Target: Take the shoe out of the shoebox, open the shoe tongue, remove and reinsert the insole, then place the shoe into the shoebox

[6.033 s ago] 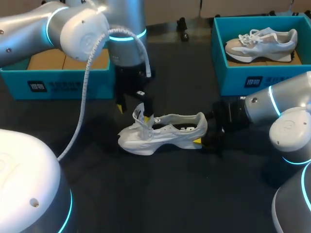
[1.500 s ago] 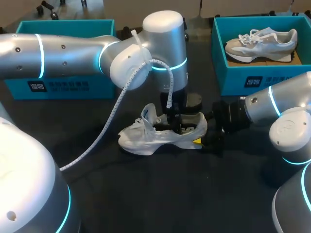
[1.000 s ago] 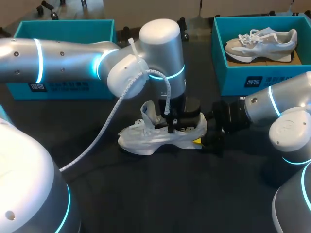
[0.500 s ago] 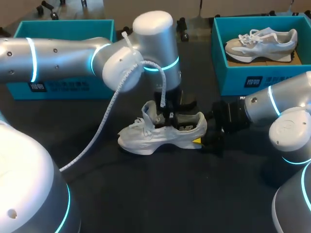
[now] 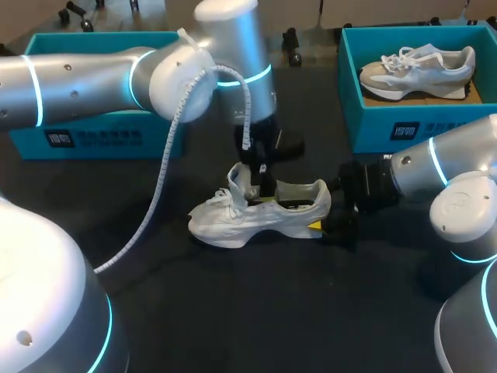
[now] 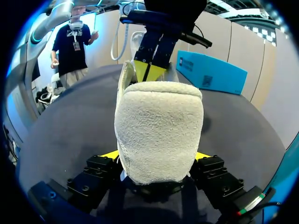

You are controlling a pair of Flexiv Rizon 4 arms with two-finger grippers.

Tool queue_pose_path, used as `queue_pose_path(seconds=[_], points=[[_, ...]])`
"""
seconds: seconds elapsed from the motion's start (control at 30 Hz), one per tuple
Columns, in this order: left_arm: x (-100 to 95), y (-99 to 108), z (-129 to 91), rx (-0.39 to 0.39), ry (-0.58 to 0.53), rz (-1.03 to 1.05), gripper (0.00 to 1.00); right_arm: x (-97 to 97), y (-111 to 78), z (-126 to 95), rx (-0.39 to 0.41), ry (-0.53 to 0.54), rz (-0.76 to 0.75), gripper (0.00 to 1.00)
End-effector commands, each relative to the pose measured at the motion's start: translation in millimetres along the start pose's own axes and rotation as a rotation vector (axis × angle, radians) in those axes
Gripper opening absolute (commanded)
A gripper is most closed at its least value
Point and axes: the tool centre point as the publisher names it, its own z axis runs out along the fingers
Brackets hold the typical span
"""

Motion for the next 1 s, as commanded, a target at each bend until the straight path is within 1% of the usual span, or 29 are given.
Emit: queue_pose_path(seconds=[0.03, 0.1, 0.17, 0.23, 0.4, 0.47, 0.53, 0.57, 0.8, 0.87, 0.93, 1.0], points=[[1.3, 4, 0, -0.001, 0.007, 0.003, 0.0, -0.5, -0.5, 5, 0.005, -0.003, 0.0, 0.0], [1.3, 2, 5, -0.008, 0.018, 0.02, 0.0, -0.5, -0.5, 5, 0.005, -0.003, 0.0, 0.0], [2.9, -2, 14, -0.028, 0.004, 0.044, 0.0, -0.5, -0.5, 5, 0.005, -0.003, 0.0, 0.0], [4.9, -5, 20, -0.031, 0.004, 0.049, 0.19, -0.5, -0.5, 5, 0.005, -0.003, 0.0, 0.0], [6.7, -13, 30, -0.033, 0.009, 0.058, 0.2, -0.5, -0.5, 5, 0.005, -0.003, 0.0, 0.0], [6.3, -16, 32, -0.031, 0.009, 0.06, 0.22, -0.5, -0.5, 5, 0.005, -0.003, 0.0, 0.0], [5.2, -18, 33, -0.03, -0.005, 0.06, 0.34, -0.5, -0.5, 5, 0.005, -0.003, 0.0, 0.0], [4.7, -18, 34, -0.026, -0.009, 0.061, 0.35, -0.5, -0.5, 5, 0.005, -0.003, 0.0, 0.0], [-1.0, -19, 40, -0.027, -0.054, 0.067, 0.35, -0.5, -0.5, 5, 0.005, -0.003, 0.0, 0.0], [-1.9, -18, 43, -0.032, -0.066, 0.071, 0.44, -0.5, -0.5, 5, 0.005, -0.003, 0.0, 0.0], [-2.3, -16, 45, -0.032, -0.074, 0.076, 0.61, -0.5, -0.5, 5, 0.005, -0.003, 0.0, 0.0], [-2.8, -15, 46, -0.029, -0.079, 0.083, 0.62, -0.5, -0.5, 5, 0.005, -0.003, 0.0, 0.0]])
